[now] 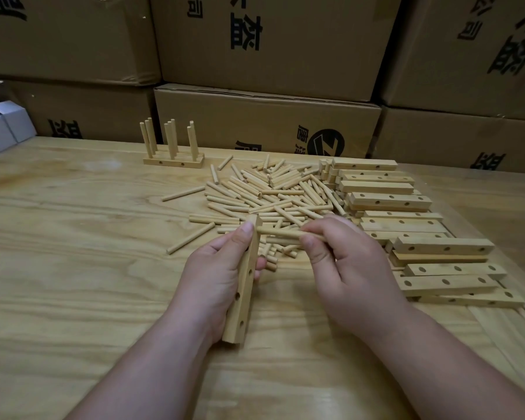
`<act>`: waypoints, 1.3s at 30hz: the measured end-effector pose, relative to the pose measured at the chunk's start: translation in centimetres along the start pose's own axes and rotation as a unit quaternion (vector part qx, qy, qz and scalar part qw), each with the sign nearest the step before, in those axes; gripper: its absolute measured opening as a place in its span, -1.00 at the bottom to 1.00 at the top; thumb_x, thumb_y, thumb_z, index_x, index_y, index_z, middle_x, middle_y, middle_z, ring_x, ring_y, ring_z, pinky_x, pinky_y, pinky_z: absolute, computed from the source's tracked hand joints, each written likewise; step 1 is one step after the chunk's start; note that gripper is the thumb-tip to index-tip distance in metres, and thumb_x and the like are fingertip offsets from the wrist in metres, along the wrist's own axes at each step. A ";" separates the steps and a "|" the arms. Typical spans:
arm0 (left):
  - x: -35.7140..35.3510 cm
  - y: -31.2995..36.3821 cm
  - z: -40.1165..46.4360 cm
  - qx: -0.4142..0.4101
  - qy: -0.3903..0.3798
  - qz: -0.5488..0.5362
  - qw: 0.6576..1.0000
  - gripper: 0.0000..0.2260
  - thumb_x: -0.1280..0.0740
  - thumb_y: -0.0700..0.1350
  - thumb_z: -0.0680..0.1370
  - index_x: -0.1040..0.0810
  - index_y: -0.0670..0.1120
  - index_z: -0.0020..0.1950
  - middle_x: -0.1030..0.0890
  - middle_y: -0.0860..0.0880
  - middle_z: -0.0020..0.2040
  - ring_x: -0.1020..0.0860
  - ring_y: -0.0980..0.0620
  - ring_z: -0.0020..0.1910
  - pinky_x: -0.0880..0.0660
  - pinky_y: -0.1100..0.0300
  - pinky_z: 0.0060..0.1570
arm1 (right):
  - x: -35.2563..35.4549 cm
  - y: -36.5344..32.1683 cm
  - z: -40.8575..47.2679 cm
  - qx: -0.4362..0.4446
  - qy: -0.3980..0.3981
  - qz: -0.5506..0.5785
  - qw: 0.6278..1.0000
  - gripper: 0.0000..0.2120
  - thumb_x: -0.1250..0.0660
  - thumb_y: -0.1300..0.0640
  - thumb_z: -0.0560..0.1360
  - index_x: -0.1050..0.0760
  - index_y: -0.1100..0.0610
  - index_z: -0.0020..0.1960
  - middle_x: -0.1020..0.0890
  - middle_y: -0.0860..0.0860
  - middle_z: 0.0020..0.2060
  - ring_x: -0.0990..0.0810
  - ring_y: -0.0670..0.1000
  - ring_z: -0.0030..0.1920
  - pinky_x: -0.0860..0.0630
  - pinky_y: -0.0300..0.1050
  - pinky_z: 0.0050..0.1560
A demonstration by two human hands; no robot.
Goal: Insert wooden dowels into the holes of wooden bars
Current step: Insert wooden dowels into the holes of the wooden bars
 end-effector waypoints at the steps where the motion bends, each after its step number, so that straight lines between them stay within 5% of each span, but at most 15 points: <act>1: 0.0 0.0 0.0 0.000 -0.005 0.007 1.000 -0.71 -0.51 0.21 0.29 -0.71 -0.02 -0.28 -0.62 -0.05 -0.38 -0.61 0.11 -0.42 -0.49 0.32 -0.47 | 0.1 0.3 0.0 -0.013 -0.001 0.004 1.000 -0.81 -0.24 0.11 0.61 -0.61 0.14 0.01 -0.60 -0.07 -0.16 -0.52 -0.14 -0.09 -0.42 -0.31 -0.08; 13: -0.1 -0.1 -0.4 -0.011 0.008 0.042 0.999 -0.65 -0.52 0.19 0.30 -0.75 -0.08 -0.17 -0.68 -0.04 -0.33 -0.67 0.07 -0.31 -0.55 0.28 -0.39 | 0.3 1.9 -0.3 -0.084 -0.019 0.018 0.996 -0.86 -0.23 0.04 0.58 -0.57 -0.02 -0.04 -0.55 -0.23 -0.26 -0.52 -0.26 -0.08 -0.34 -0.51 -0.18; 22: -0.2 0.1 -0.7 -0.017 0.027 0.051 0.998 -0.68 -0.51 0.15 0.34 -0.75 -0.09 -0.17 -0.70 -0.02 -0.31 -0.68 0.09 -0.35 -0.52 0.32 -0.42 | -0.4 2.9 -1.1 -0.161 -0.030 0.044 0.986 -0.82 -0.20 -0.07 0.60 -0.52 -0.09 -0.11 -0.58 -0.29 -0.12 -0.58 -0.15 -0.17 -0.42 -0.24 -0.26; 30: -0.2 0.1 -0.9 -0.021 0.018 0.054 0.998 -0.64 -0.51 0.19 0.33 -0.77 -0.06 -0.09 -0.72 -0.03 -0.26 -0.68 0.10 -0.31 -0.54 0.31 -0.38 | -0.3 3.5 -1.0 -0.193 -0.046 0.101 0.975 -0.82 -0.27 0.04 0.63 -0.55 -0.05 -0.14 -0.62 -0.03 -0.25 -0.60 -0.02 -0.27 -0.50 -0.08 -0.24; 35: -0.1 0.2 -1.0 -0.031 0.020 0.078 0.996 -0.74 -0.48 0.23 0.36 -0.76 0.08 -0.16 -0.71 -0.04 -0.33 -0.66 0.14 -0.35 -0.51 0.34 -0.40 | -0.5 3.2 -1.1 -0.193 -0.052 0.087 0.976 -0.88 -0.24 -0.03 0.63 -0.52 -0.13 -0.06 -0.62 -0.16 -0.17 -0.61 -0.10 -0.21 -0.56 -0.04 -0.22; 39: -0.1 0.1 -0.9 -0.028 0.013 0.077 0.997 -0.75 -0.48 0.22 0.37 -0.76 0.07 -0.18 -0.70 -0.05 -0.34 -0.67 0.12 -0.35 -0.52 0.33 -0.39 | -0.5 3.3 -0.9 -0.195 -0.057 0.098 0.974 -0.85 -0.23 -0.02 0.63 -0.54 -0.08 -0.08 -0.62 -0.08 -0.20 -0.61 -0.05 -0.22 -0.58 0.03 -0.20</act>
Point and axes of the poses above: each hand's wrist, its own z-axis towards the middle knuckle, its own x-axis out of the back of the hand, y = z × x, the point moved 7 cm from there along z, towards the middle knuckle
